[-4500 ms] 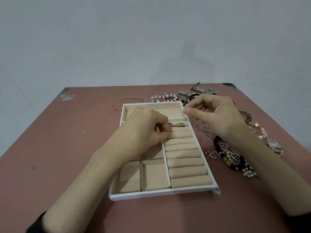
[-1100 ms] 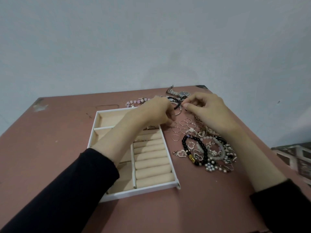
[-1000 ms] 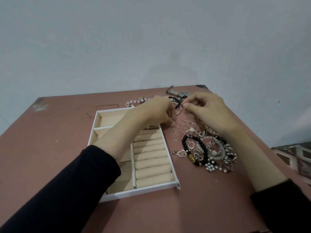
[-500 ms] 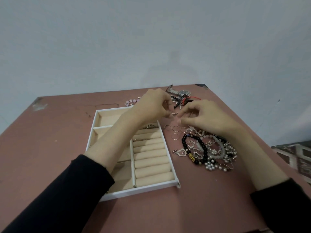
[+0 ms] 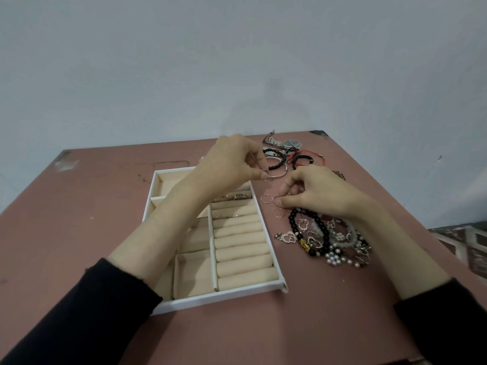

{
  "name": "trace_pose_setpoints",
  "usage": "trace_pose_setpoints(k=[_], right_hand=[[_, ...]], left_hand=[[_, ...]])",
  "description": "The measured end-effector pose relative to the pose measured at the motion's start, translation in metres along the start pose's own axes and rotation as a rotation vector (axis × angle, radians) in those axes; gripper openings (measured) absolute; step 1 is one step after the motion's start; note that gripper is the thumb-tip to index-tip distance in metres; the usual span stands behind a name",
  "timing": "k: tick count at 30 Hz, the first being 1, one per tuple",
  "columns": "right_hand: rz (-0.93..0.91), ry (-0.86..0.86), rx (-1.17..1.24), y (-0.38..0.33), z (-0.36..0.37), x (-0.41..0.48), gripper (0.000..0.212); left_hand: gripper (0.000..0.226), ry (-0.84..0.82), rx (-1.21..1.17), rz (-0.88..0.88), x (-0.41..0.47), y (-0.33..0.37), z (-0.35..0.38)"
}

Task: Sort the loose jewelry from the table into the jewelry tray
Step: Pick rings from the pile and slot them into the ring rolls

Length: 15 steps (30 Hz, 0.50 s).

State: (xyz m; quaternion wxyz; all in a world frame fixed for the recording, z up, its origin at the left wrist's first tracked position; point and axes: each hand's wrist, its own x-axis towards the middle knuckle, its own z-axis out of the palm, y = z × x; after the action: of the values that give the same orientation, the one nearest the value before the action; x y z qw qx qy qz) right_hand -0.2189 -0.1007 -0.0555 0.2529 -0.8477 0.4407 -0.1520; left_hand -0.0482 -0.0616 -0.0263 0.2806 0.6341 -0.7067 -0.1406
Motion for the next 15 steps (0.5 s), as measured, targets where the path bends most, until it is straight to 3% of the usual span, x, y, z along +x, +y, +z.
trace_pose_setpoints(k=[5, 9, 15], right_hand=[[0.003, -0.007, 0.039, 0.0, 0.002, 0.0, 0.011], [0.001, 0.008, -0.004, 0.0, 0.001, -0.001, 0.025], [-0.02, -0.026, -0.005, -0.002, 0.001, 0.0, 0.01]], left_hand=[[0.009, 0.003, -0.015, 0.009, -0.006, -0.001, -0.005], [0.009, 0.013, -0.03, -0.001, -0.011, -0.003, -0.009], [0.008, 0.016, -0.033, -0.003, -0.014, -0.003, -0.011]])
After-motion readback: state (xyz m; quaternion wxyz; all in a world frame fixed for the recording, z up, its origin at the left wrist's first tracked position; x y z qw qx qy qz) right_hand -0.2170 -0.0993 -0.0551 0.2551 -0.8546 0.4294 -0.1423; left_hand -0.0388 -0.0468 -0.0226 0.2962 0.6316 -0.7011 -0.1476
